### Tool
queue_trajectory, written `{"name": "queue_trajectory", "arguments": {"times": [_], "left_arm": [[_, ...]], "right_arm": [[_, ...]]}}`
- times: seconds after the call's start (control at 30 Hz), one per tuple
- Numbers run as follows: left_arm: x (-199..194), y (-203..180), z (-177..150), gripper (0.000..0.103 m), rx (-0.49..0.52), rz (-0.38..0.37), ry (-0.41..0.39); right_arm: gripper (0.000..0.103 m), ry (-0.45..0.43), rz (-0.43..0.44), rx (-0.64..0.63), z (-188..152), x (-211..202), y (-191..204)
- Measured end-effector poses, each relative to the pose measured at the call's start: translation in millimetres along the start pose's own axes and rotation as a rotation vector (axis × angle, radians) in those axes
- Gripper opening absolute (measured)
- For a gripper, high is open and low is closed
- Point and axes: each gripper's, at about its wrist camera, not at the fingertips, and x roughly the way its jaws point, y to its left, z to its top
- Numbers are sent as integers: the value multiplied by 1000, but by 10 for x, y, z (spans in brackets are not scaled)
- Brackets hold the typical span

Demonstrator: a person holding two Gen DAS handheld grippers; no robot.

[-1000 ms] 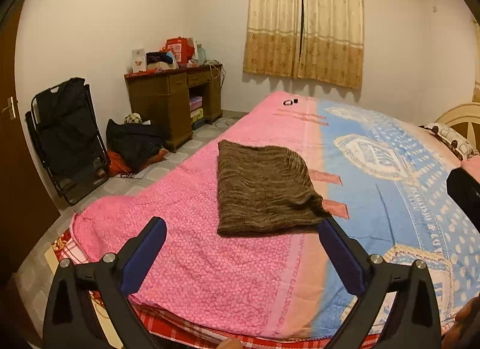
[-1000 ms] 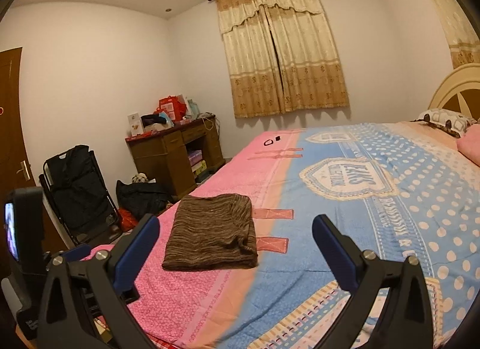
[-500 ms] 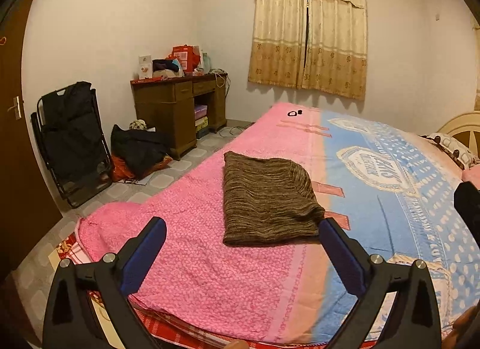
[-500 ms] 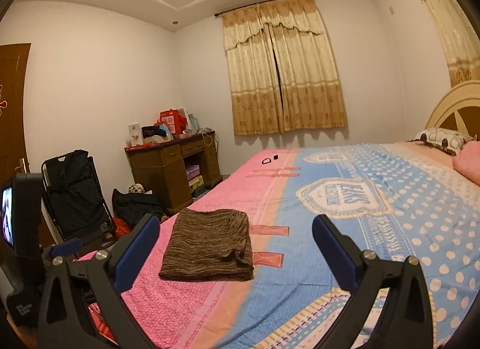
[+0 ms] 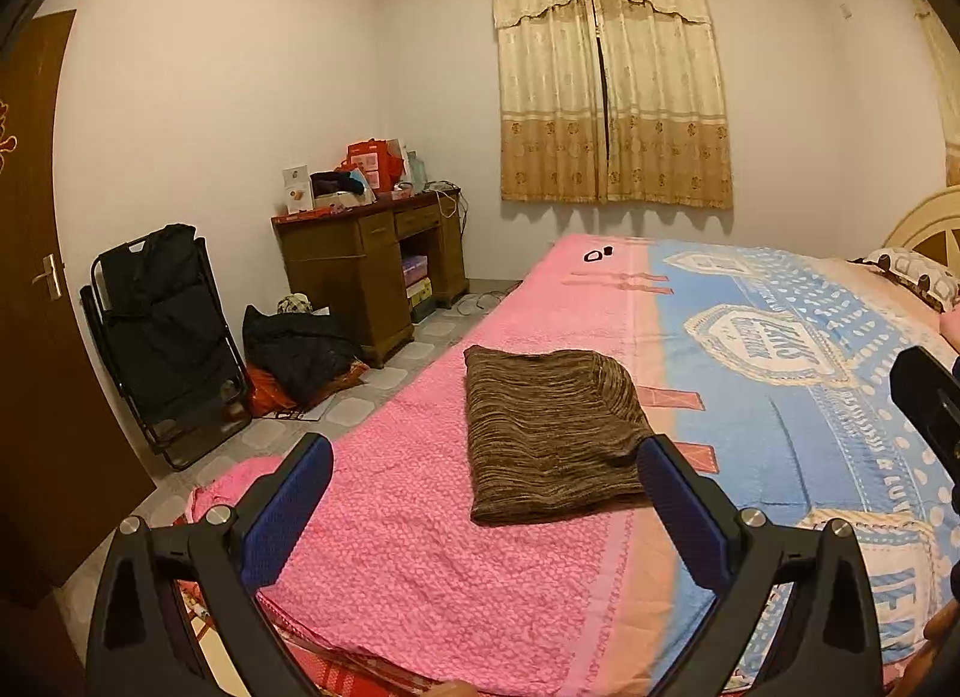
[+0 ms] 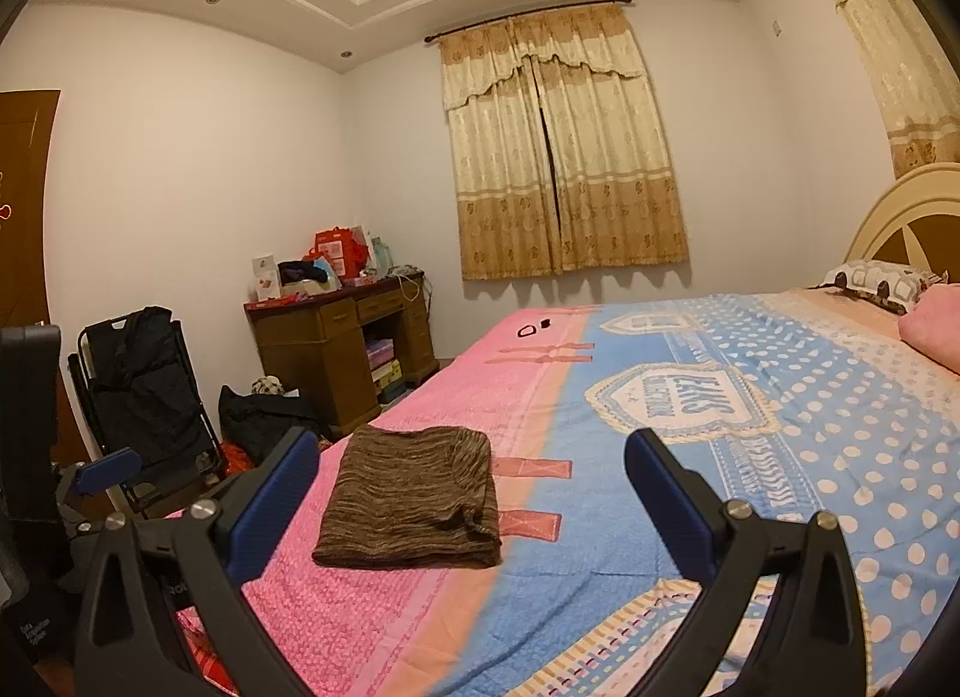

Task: Fold small clothes

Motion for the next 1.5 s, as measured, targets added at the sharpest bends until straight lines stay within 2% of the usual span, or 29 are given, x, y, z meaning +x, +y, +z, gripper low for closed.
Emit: {"name": "queue_trajectory", "arguments": {"times": [0.3,0.9,1.13,1.5], "left_arm": [[3,56,-8,102,-30,5,2],[41,6,-46,102,-8,19,22],[55,-29,-72,102,19,60,17],[144,-12,-78,102,-13,0,74]], "right_arm": [[103,7,1,-3,3,5,-26],[103,13,-1,8,-13,12,-87],[103,12,-1,8,-13,13,-82],[103,18,-4,8,-36,17,-111]]}}
